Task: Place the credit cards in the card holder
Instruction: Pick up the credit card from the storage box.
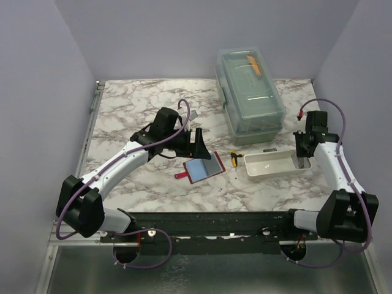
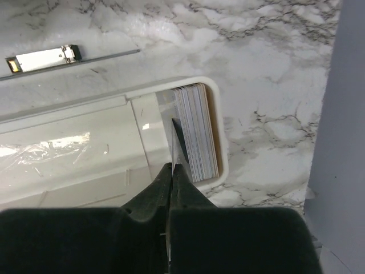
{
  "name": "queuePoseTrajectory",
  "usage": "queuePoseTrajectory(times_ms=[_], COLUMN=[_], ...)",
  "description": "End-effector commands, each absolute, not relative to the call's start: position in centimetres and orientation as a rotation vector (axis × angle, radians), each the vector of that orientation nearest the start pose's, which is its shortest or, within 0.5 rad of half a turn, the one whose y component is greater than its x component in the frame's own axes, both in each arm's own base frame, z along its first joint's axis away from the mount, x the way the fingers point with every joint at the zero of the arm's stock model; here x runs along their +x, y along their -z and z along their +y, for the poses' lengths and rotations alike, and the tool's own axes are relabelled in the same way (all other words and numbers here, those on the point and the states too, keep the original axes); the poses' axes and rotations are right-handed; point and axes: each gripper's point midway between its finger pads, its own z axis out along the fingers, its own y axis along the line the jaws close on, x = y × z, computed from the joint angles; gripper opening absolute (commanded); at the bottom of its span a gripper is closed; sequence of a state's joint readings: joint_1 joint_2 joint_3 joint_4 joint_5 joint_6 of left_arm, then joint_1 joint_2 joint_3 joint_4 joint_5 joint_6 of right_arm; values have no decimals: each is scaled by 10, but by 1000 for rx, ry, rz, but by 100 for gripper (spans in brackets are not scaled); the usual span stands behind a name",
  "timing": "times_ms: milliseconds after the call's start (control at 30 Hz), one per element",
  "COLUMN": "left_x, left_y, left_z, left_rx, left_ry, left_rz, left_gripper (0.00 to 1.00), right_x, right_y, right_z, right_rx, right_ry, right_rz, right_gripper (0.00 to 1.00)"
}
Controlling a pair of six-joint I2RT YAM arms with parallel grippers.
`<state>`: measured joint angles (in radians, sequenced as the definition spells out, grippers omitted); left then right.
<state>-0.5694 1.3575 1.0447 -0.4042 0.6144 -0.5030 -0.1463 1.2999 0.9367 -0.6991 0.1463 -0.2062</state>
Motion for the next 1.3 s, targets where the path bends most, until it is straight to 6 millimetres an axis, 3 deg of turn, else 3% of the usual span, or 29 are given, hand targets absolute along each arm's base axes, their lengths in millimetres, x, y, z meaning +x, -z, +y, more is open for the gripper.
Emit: queuePoseTrajectory(times_ms=[0,100,167,267,400,567,700,833,967,1267], left_x=[241,254,261,267,266,250,222,190,163,118], left_y=[-185,-184,-184,-184,-192,-221,-250,-265,-270,-281], left_z=[-276,-267,-262,-259,-262,-278,-300,-318,-333,-343], left_rx=[388,329,313,314,320,367,534,704,834,1066], left_ry=[1230,1231,1214,1188,1218,1384,1469,1571,1666,1818], left_rz=[2407,2388,2371,2356,2342,2309,2224,2172,2158,2076], left_gripper=[82,82,81,81,81,78,80,83,81,50], right_x=[276,276,276,274,252,202,169,143,129,119], right_y=[-152,-185,-204,-236,-275,-287,-285,-296,-290,-279], right_z=[-84,-71,-51,-5,61,159,210,233,244,253], right_rx=[77,34,-17,-114,-337,-719,-851,-934,-988,-1025], right_ry=[386,396,344,173,-114,-635,-960,-1229,-1347,-1406], right_rz=[2485,2348,2271,2163,2028,1936,1934,1906,1940,1996], right_gripper=[0,0,0,0,0,0,0,0,0,0])
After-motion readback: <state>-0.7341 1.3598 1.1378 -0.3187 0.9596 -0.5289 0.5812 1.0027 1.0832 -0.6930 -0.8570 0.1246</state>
